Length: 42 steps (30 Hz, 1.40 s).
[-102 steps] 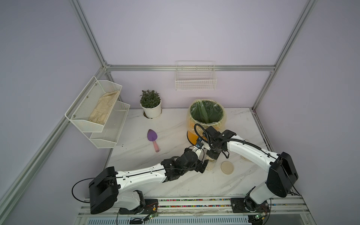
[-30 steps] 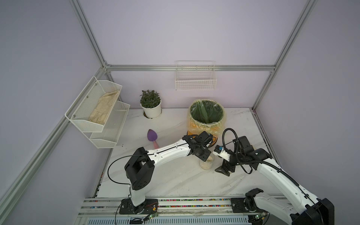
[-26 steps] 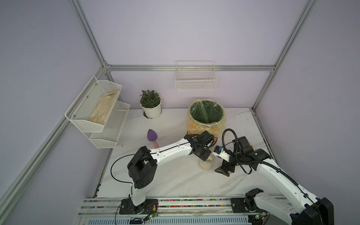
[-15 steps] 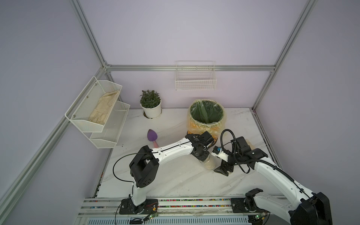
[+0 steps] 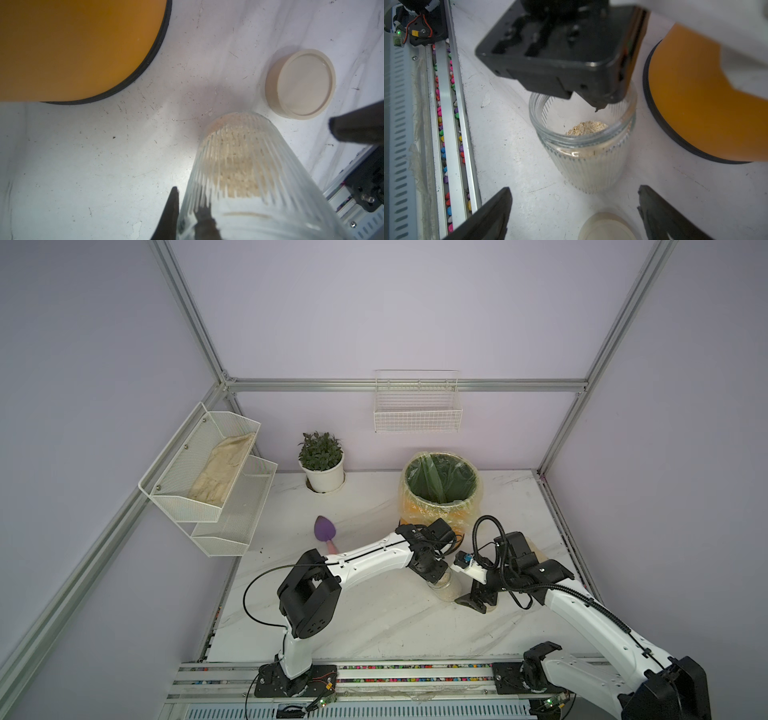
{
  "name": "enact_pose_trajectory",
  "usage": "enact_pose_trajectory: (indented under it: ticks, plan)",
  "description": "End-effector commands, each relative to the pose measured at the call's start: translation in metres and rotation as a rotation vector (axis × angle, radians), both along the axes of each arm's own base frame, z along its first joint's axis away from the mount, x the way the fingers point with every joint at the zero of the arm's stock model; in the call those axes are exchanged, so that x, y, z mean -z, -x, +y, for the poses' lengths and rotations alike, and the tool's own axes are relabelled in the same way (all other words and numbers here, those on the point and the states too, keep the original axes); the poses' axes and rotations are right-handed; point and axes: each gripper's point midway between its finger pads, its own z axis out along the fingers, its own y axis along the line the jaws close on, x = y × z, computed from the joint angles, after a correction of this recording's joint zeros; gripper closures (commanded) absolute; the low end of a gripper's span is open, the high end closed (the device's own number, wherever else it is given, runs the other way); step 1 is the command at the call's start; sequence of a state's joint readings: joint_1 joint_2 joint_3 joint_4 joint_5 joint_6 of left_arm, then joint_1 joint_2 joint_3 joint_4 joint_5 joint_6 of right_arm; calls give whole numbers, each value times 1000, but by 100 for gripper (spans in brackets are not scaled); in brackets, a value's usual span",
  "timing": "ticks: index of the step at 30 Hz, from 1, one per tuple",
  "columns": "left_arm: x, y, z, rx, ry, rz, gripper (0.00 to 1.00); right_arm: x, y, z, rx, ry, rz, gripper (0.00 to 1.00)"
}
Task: Empty expired oatmeal from jars
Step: Pick up the jar from the center of the board.
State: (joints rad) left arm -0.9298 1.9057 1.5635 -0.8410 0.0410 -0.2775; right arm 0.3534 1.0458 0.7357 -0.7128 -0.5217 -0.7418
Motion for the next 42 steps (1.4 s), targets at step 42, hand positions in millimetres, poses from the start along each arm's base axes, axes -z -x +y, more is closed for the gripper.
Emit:
enact_pose_trajectory:
  ticks: [42]
  plan:
    - [-119, 10, -25, 73, 730, -79, 100, -25, -23, 17, -101, -55, -141, 3]
